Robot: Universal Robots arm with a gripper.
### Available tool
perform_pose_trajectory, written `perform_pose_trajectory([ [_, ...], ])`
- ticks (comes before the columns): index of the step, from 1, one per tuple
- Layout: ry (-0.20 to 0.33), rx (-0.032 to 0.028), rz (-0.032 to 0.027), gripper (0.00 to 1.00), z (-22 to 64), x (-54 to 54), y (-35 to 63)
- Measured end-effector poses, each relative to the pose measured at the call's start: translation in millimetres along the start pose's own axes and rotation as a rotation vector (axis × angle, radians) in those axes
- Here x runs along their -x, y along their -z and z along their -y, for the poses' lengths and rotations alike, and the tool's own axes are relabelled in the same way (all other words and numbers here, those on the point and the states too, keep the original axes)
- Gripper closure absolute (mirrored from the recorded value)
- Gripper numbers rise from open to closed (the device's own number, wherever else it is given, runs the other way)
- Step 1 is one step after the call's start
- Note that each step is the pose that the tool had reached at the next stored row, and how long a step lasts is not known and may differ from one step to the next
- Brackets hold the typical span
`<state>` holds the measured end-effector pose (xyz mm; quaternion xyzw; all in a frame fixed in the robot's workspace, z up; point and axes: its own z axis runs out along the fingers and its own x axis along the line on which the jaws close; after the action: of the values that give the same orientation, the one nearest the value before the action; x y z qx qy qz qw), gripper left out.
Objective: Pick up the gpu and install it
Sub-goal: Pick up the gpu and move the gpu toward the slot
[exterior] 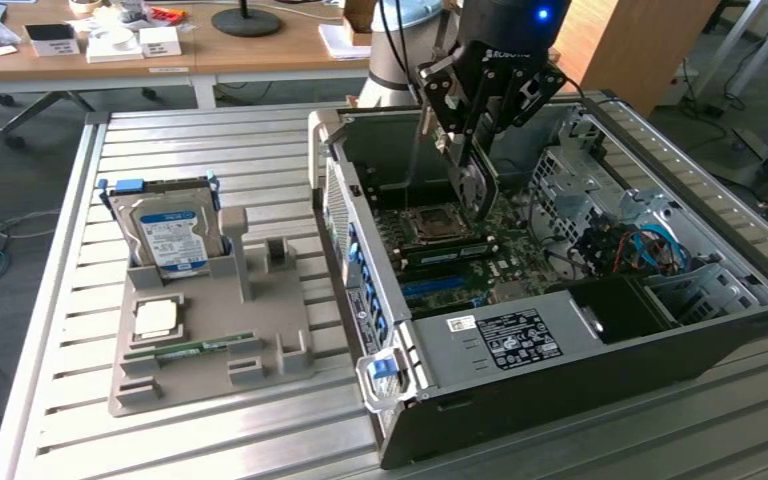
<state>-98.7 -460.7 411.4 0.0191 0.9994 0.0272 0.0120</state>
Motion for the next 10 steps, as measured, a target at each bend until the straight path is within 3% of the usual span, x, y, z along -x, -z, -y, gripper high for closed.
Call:
perform_pose_trajectory([
  [10,0.000,0.0000,0.0000,0.73,-0.3,6.7,-0.2],
])
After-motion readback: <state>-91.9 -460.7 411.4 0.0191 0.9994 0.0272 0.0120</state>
